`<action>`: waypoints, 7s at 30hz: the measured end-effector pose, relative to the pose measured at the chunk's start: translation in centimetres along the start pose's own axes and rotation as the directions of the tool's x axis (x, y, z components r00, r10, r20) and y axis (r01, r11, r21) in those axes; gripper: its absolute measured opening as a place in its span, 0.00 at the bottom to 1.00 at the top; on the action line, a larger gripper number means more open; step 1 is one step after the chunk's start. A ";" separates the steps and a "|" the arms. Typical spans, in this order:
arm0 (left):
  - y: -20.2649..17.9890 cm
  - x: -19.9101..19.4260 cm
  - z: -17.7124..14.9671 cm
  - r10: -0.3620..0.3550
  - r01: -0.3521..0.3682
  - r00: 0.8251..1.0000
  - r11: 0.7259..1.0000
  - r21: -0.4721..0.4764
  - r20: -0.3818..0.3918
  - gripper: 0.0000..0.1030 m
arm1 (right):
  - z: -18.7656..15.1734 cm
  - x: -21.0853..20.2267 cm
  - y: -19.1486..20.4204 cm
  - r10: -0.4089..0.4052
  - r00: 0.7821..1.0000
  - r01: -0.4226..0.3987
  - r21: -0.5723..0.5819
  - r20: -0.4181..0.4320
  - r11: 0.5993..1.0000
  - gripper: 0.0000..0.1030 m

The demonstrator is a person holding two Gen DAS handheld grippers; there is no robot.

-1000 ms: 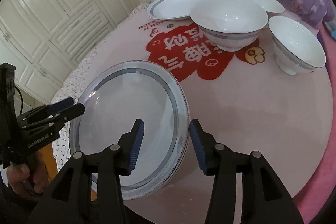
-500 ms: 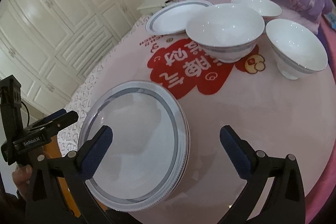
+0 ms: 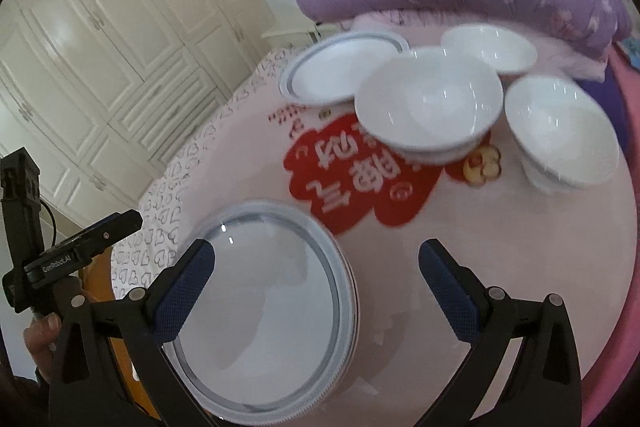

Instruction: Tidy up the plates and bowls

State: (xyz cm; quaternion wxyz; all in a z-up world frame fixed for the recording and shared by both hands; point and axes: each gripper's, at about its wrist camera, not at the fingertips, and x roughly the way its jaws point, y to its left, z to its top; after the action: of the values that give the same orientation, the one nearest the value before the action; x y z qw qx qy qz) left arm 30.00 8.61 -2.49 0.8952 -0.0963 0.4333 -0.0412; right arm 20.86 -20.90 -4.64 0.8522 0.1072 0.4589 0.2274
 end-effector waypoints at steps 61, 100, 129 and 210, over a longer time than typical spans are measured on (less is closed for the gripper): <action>-1.2 35.2 25.3 -0.187 0.138 0.928 0.976 -0.167 -0.323 0.47 | 24.8 21.1 -10.0 -0.022 0.938 0.038 0.040 -0.345 0.998 0.80; 2.2 29.8 22.8 -0.175 0.124 0.935 0.976 -0.178 -0.307 0.19 | 21.1 19.8 -7.1 0.012 0.952 0.004 0.049 -0.305 0.999 0.24; 3.7 10.5 15.8 -0.167 0.157 0.984 0.980 -0.125 -0.067 0.17 | 16.3 9.0 -1.2 0.063 0.995 -0.065 -0.024 -0.081 0.998 0.19; -1.5 -1.1 -3.8 0.022 -0.019 0.998 0.999 0.049 -0.065 0.68 | -3.7 -2.6 -2.2 -0.013 0.998 0.006 0.103 0.064 0.995 1.00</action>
State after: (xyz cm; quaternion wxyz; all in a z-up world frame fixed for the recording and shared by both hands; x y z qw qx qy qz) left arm 26.39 6.79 -3.61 0.8830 -0.0687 0.4621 -0.0457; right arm 17.14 -24.16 -5.65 0.8610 0.1558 0.4428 0.1958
